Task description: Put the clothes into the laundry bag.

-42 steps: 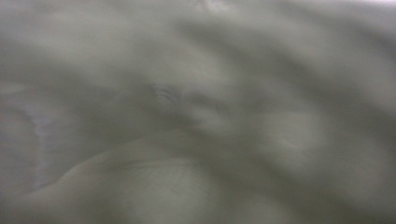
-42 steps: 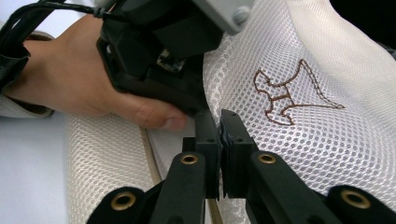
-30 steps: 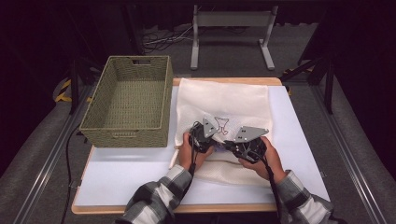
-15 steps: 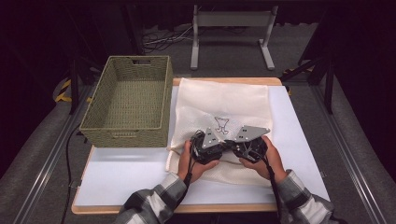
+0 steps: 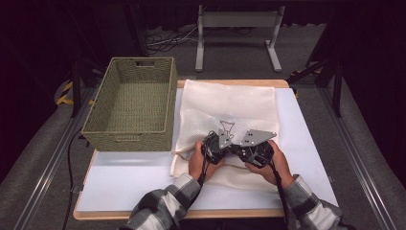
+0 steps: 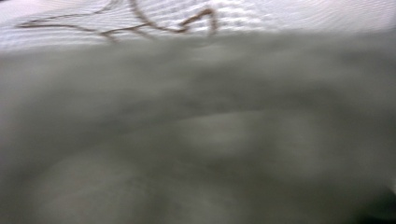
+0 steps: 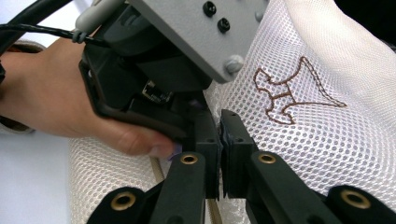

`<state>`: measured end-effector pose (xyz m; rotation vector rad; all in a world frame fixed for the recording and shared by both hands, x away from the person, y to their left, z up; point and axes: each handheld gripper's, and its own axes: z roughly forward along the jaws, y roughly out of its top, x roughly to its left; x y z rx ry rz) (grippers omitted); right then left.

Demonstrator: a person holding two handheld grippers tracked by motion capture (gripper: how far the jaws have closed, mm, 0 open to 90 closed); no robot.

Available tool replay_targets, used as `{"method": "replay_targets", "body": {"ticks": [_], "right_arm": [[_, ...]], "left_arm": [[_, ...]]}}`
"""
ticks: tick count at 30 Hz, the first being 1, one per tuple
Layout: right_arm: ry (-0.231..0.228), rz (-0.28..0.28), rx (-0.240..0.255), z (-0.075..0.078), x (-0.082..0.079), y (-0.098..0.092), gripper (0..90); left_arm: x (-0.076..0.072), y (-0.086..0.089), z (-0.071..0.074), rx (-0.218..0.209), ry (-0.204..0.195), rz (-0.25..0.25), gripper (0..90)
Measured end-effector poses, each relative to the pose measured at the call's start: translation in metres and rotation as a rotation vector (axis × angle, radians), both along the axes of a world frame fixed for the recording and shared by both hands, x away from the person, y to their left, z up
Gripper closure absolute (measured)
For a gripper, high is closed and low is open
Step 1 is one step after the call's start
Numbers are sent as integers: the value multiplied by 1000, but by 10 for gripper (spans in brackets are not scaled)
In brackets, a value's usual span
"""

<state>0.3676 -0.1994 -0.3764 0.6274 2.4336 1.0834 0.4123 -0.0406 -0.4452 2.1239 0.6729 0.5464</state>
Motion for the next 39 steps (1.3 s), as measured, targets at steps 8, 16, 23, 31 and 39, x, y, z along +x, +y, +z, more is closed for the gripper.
{"method": "replay_targets", "body": {"ticks": [8, 16, 23, 31, 39], "right_arm": [[5, 0, -3, 0, 0, 0, 874], [11, 3, -18, -4, 1, 2, 874], [5, -6, -13, -2, 2, -1, 875], [-16, -10, 12, 4, 0, -4, 875], [-24, 3, 27, 9, -2, -7, 872]], "left_arm": [[10, 15, 1, -5, -30, 121, 899], [9, 22, 3, -67, -15, 169, 895], [-2, 27, 7, -119, 3, 38, 783], [-19, 45, 15, -110, -4, -47, 738], [-37, 68, 22, -55, -12, -96, 849]]}}
